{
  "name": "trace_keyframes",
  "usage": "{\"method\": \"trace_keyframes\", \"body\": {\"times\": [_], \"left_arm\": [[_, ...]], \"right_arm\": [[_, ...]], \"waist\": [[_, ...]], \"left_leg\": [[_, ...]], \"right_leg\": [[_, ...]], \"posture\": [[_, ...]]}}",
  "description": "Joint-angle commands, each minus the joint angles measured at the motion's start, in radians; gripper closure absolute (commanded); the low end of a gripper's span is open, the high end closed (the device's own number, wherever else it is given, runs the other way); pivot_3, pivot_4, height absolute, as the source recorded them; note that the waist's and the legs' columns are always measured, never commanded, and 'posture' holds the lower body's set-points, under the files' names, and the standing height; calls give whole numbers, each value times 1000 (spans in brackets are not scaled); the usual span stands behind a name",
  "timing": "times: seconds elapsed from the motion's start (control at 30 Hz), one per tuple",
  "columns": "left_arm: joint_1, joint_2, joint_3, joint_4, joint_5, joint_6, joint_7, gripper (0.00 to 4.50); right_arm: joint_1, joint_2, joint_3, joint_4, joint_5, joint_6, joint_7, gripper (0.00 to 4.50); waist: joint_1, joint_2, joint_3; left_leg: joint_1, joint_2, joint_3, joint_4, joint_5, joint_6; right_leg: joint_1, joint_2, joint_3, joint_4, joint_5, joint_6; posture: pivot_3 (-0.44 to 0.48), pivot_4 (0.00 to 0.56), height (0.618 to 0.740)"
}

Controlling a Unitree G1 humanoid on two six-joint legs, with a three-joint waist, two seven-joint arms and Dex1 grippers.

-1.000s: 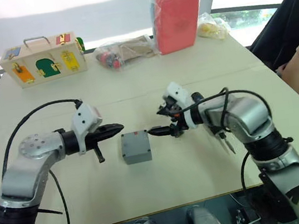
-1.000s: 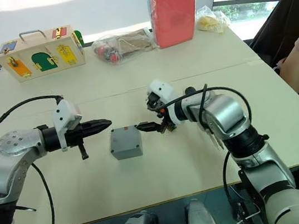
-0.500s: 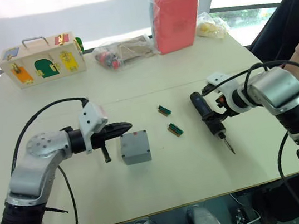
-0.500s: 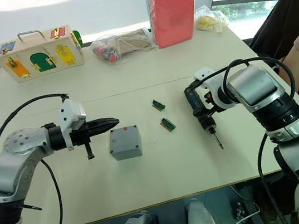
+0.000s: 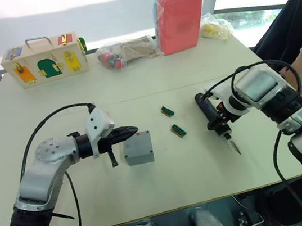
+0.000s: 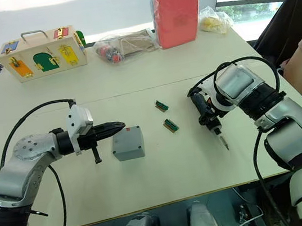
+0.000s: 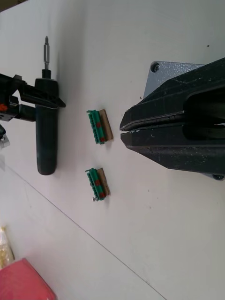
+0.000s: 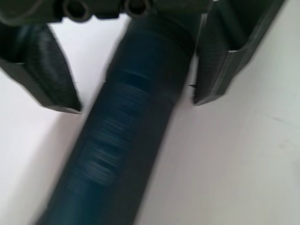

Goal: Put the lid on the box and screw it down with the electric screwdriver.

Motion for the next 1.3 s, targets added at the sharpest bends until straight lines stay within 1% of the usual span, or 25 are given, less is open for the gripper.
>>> {"method": "trace_keyframes", "body": {"times": [0.03,0.1,0.2,0.27,0.33,0.4,0.47,0.53,0.57,0.63,0.73,0.77,0.87,0.93,1.03,1.17,1.3], "left_arm": [[4,-2,13,-33,5,-25,13,4500],[6,-1,14,-30,7,-30,13,4500],[6,7,20,-28,4,-34,9,4500],[0,14,19,-22,11,-37,8,4500],[4,23,27,-19,10,-41,2,4500],[3,35,34,-19,6,-33,-4,4500],[-6,49,29,-12,13,-31,-12,4500],[-1,65,43,1,7,-40,-29,4500],[-6,69,38,12,15,-41,-31,4500],[-9,79,37,40,18,-42,-44,4500],[-9,90,32,65,22,-48,-62,4500],[-8,97,34,75,23,-54,-72,4500],[-8,105,22,90,26,-57,-90,4500],[1,100,6,87,34,-54,-88,4500],[13,84,-12,73,37,-43,-83,4500],[19,55,-30,78,42,-28,-70,4500],[12,37,-88,131,118,-52,-43,4500]], "right_arm": [[-21,43,27,58,-25,-25,28,2212],[-41,57,13,88,-43,-36,29,2533],[-75,63,-20,123,-64,-49,32,2613],[-110,56,-69,131,-81,-80,12,2661],[-123,53,-101,114,-86,-101,4,2666],[-129,36,-188,18,-60,-160,9,2666],[-85,68,-386,-134,21,-299,-17,2666],[-50,108,-481,-227,56,-364,-43,2666],[-9,151,-546,-289,76,-442,-78,2666],[61,236,-637,-399,105,-586,-131,2666],[137,335,-709,-500,146,-693,-180,2666],[152,362,-720,-519,156,-705,-201,2666],[263,477,-747,-623,213,-820,-232,2666],[335,514,-722,-686,244,-863,-201,2666],[421,532,-670,-738,240,-920,-174,2666],[499,549,-620,-770,239,-942,-176,2666],[549,578,-592,-756,216,-988,-198,2666]], "waist": [[-3,0,0],[-6,0,0],[-7,0,0],[-7,0,0],[-4,1,1],[-4,2,1],[-7,3,2],[-10,3,2],[-11,3,2],[-8,2,1],[-1,2,1],[2,2,1],[6,2,1],[2,2,1],[-4,2,1],[-5,2,1],[-6,2,1]], "left_leg": [[0,0,0,0,0,0],[0,0,0,0,0,0],[0,1,0,0,0,0],[0,0,0,0,0,0],[0,0,0,-1,0,0],[-2,0,1,-1,0,0],[-7,0,1,-1,0,-1],[-12,0,1,0,1,-1],[-14,1,1,0,1,-2],[-15,1,-1,0,2,-3],[-15,0,-1,4,3,-4],[-16,0,-1,8,2,-4],[-16,-2,-3,11,2,-3],[-16,-2,-2,12,1,-2],[-16,-2,-2,11,1,-2],[-16,-2,-2,11,1,-2],[-15,-1,-2,11,1,-2]], "right_leg": [[0,0,0,0,0,0],[0,0,0,0,0,0],[0,0,0,0,0,0],[0,0,0,0,0,0],[-1,0,0,1,0,0],[-5,0,1,1,0,0],[-9,0,1,1,0,0],[-15,0,1,2,0,0],[-18,0,1,5,0,0],[-20,1,1,6,0,0],[-19,0,1,11,0,0],[-19,0,1,13,0,0],[-17,0,0,14,0,0],[-17,0,1,14,0,0],[-17,0,1,14,0,0],[-18,1,1,15,0,0],[-18,1,1,16,0,0]], "posture": [[0,150,740],[0,150,740],[0,150,740],[0,150,740],[0,150,740],[0,150,740],[0,150,740],[0,150,740],[0,150,740],[0,150,740],[0,150,740],[0,150,740],[0,150,740],[0,150,740],[0,150,740],[0,150,740],[0,150,740]]}}
